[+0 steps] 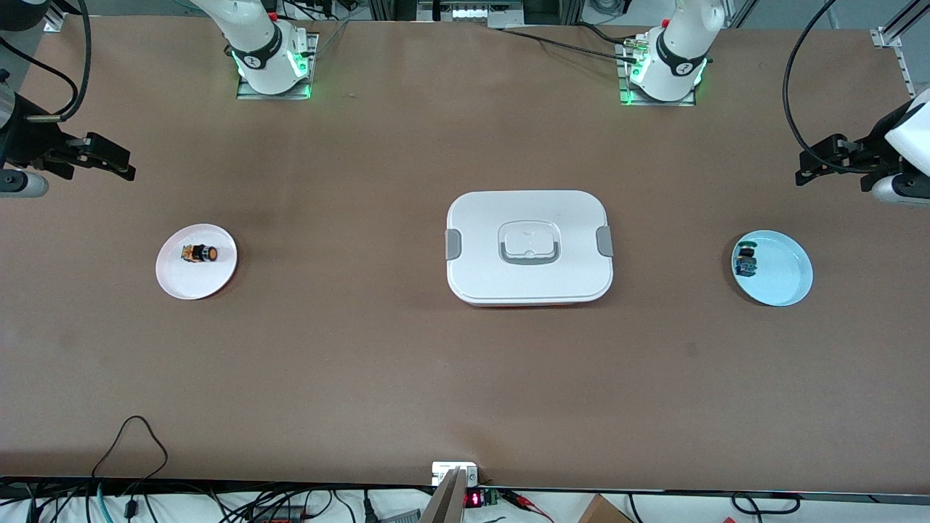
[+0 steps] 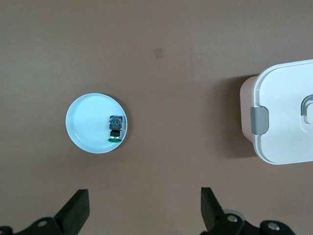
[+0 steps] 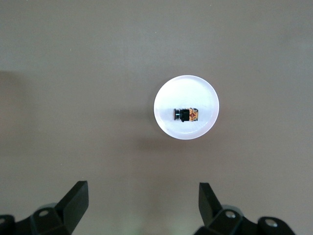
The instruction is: Transfer orange switch to right arm and place
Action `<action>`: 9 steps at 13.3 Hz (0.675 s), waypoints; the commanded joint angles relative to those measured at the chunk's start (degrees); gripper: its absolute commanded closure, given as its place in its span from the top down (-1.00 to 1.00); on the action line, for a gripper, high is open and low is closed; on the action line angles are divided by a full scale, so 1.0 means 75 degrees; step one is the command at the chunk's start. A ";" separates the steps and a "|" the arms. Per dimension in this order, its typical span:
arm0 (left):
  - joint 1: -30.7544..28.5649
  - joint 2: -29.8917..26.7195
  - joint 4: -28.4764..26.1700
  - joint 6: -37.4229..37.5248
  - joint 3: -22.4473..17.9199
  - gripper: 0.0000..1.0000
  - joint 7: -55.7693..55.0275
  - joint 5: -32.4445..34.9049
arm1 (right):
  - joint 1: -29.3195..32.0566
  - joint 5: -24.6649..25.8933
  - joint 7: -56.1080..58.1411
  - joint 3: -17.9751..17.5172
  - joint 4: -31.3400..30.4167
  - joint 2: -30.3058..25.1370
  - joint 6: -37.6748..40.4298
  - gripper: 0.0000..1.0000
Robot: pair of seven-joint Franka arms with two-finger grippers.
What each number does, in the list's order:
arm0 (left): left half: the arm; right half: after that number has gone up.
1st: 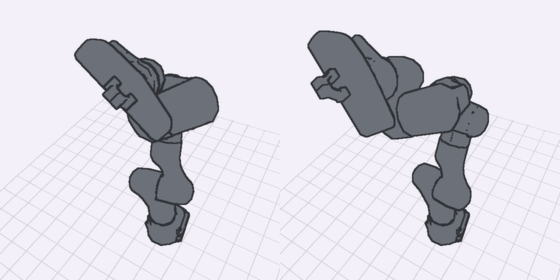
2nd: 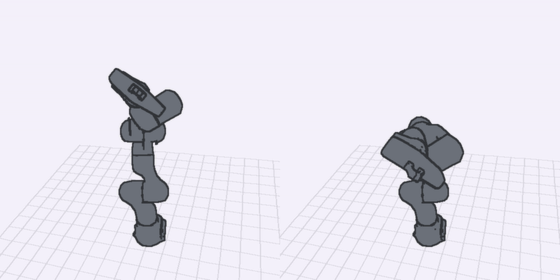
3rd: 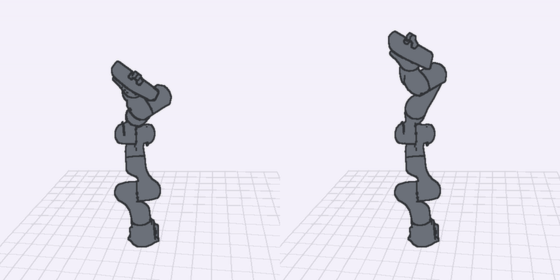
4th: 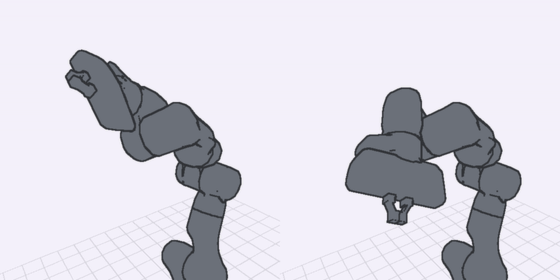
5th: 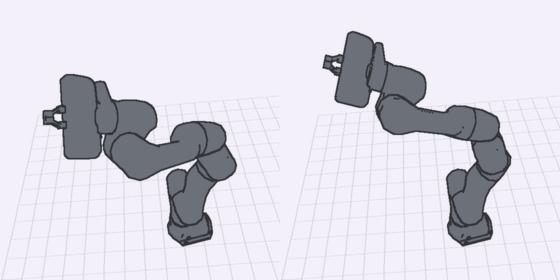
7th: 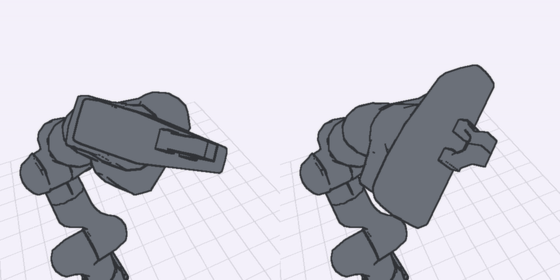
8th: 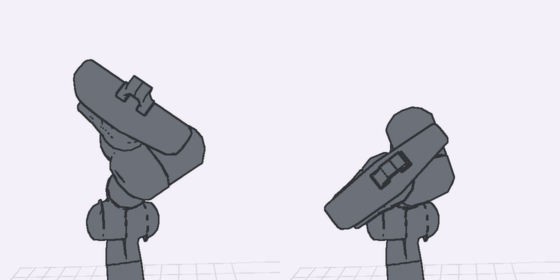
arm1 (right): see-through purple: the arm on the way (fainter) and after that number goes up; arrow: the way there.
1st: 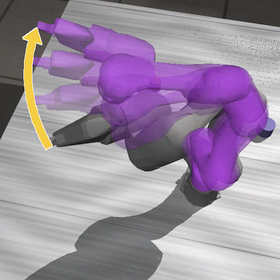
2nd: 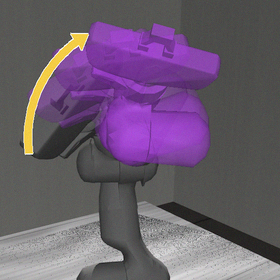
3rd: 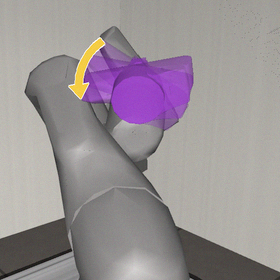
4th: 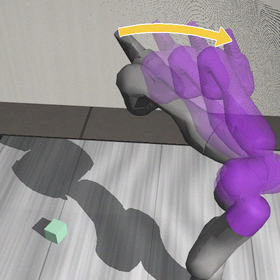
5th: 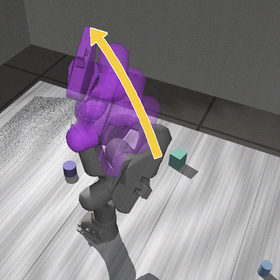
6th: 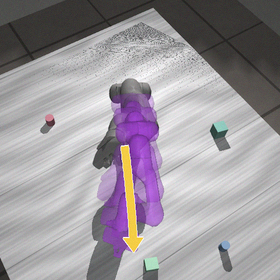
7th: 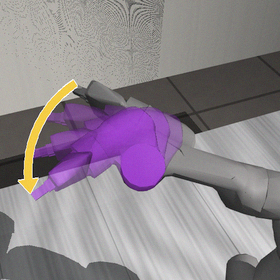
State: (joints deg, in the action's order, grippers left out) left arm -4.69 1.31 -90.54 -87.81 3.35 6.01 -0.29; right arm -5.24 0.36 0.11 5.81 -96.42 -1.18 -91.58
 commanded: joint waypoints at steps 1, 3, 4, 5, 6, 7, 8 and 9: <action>-0.0042 -0.0116 -0.0057 -0.0069 0.0068 1.00 0.0053 0.0120 | -0.0075 0.0070 -0.0119 -0.0013 -0.0504 -0.0359 -0.0224 1.00; -0.0030 -0.0104 -0.0057 -0.0081 0.0068 1.00 0.0053 0.0120 | -0.0040 0.0023 -0.0003 -0.0013 -0.0224 -0.0254 -0.0200 1.00; -0.0042 -0.0092 -0.0057 -0.0081 0.0068 1.00 0.0053 0.0120 | -0.0028 -0.0024 -0.0002 -0.0002 0.0033 -0.0102 -0.0165 1.00; -0.0030 -0.0092 -0.0057 -0.0081 0.0068 1.00 0.0053 0.0132 | -0.0028 -0.0013 -0.0002 -0.0001 0.0129 -0.0078 -0.0072 1.00; -0.0042 -0.0092 -0.0057 -0.0081 0.0068 1.00 0.0053 0.0132 | -0.0040 0.0011 -0.0002 -0.0001 0.0164 -0.0101 -0.0036 1.00; -0.0042 -0.0081 -0.0057 -0.0081 0.0057 1.00 0.0053 0.0132 | -0.0040 0.0023 -0.0002 -0.0001 0.0200 -0.0101 -0.0024 1.00; -0.0042 -0.0081 -0.0057 -0.0092 0.0045 1.00 0.0053 0.0132 | -0.0040 0.0023 -0.0002 -0.0001 0.0223 -0.0101 -0.0024 1.00; -0.0042 -0.0057 -0.0033 -0.0139 0.0057 1.00 0.0053 0.0132 | -0.0040 0.0034 -0.0002 -0.0001 0.0223 -0.0101 -0.0012 1.00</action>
State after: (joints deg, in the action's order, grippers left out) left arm -4.69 1.30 -90.54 -87.91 3.38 6.01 -0.29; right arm -5.46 0.37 0.11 5.80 -95.93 -2.11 -92.80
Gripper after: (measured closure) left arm 0.000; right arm 0.000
